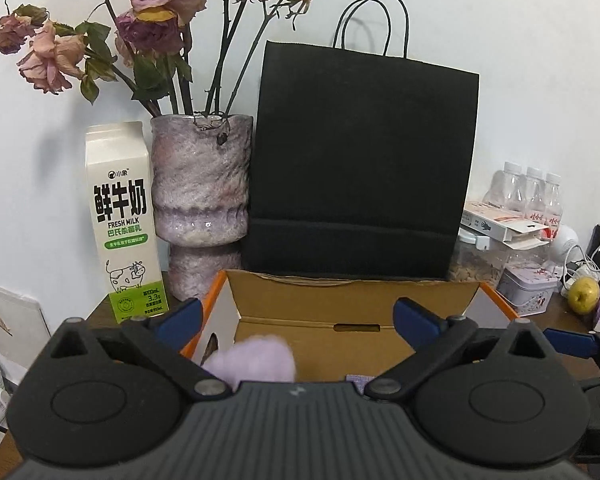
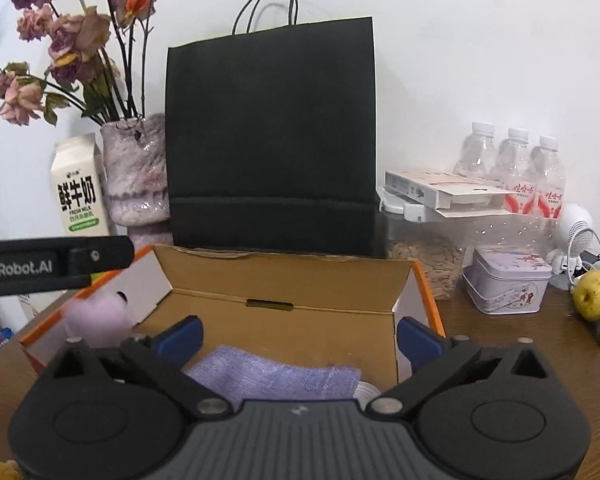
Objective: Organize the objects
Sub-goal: 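Open the left tool over the red box while the right tool releases the purple pouch inside, then withdraw both open tools up and out of the red box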
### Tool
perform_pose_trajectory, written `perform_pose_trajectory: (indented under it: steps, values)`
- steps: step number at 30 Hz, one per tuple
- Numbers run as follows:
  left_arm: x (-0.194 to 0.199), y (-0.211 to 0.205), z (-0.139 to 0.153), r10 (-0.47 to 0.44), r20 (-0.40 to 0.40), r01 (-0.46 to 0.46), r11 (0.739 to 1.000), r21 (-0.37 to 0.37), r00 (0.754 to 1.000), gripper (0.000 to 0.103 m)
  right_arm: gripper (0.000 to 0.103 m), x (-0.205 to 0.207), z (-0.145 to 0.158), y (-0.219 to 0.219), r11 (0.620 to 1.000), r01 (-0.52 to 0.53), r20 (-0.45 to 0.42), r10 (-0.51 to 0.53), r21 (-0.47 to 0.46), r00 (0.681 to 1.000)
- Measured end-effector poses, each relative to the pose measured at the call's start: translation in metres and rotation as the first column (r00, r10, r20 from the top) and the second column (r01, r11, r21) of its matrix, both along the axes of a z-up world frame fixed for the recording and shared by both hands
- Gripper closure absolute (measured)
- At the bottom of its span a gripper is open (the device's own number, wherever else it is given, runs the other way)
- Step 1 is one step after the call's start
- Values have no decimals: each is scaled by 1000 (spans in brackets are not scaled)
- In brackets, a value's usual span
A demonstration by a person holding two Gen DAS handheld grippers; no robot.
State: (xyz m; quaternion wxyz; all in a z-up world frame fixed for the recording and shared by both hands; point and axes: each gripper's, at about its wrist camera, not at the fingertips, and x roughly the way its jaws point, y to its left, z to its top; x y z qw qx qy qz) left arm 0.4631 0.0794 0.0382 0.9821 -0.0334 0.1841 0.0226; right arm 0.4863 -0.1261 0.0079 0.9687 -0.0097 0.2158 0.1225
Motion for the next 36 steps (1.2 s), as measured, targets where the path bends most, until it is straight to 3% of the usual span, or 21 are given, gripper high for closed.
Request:
perform_pose_trajectory:
  steps: [20,36]
  values:
    - [-13,-1,6,11,21,-11,1000,4,1000,0,0,-6,2,4,1000,-9,3,9,-20,1000]
    - [-63,10,19,33,60,-31,999,-27,998,0,0,-45,14,1,998,-38,40,39,-40,998]
